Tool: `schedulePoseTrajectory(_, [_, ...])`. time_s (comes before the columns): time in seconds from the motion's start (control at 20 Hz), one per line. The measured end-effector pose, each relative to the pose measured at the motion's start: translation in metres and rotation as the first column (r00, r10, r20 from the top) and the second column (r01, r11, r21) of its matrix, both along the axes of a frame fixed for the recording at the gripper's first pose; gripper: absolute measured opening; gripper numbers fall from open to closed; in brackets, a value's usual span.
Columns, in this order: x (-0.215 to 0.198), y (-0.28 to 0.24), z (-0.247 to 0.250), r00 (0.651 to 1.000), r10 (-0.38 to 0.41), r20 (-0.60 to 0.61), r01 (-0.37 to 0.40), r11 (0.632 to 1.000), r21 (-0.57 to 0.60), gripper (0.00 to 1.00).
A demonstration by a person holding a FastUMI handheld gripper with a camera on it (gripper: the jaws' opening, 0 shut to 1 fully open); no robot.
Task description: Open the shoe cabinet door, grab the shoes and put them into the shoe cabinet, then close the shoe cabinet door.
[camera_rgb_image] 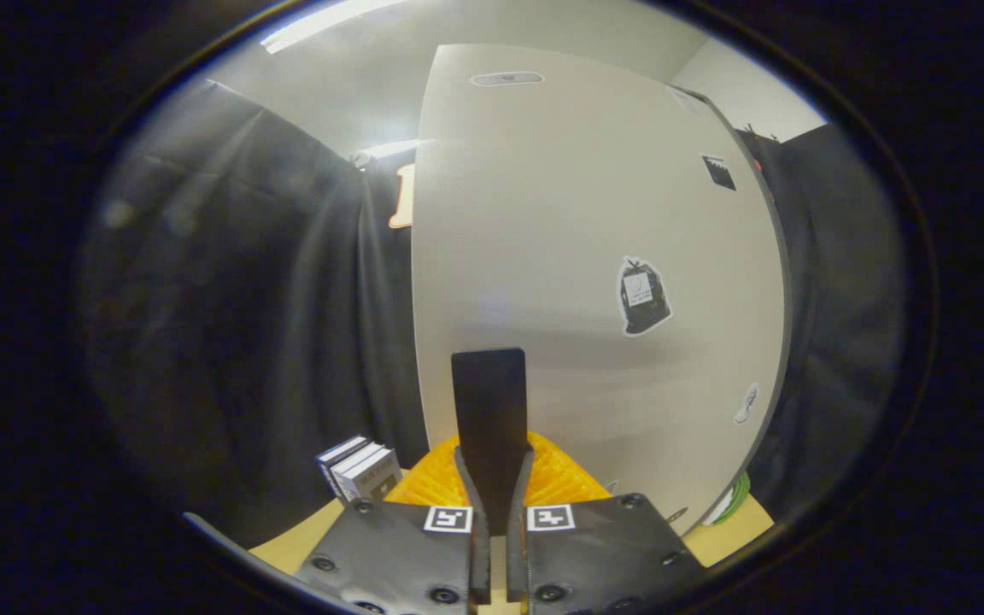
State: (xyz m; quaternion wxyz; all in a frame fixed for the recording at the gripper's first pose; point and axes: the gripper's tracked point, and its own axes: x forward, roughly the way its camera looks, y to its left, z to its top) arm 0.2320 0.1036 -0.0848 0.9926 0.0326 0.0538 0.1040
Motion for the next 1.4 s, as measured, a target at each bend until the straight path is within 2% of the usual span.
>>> schedulePoseTrajectory(0.3, [-0.047,-0.03,0.005,0.996,0.092,-0.011,-0.092,0.996,0.008,0.09])
schedulePoseTrajectory(0.55, [-0.082,-0.068,0.009,0.996,0.088,-0.013,-0.087,0.996,0.012,0.09])
schedulePoseTrajectory(0.95, [-0.123,-0.129,0.012,1.0,-0.024,-0.003,0.024,1.0,0.008,0.08])
schedulePoseTrajectory(1.4, [-0.141,-0.186,0.012,0.986,-0.165,0.005,0.164,0.986,0.005,0.07])
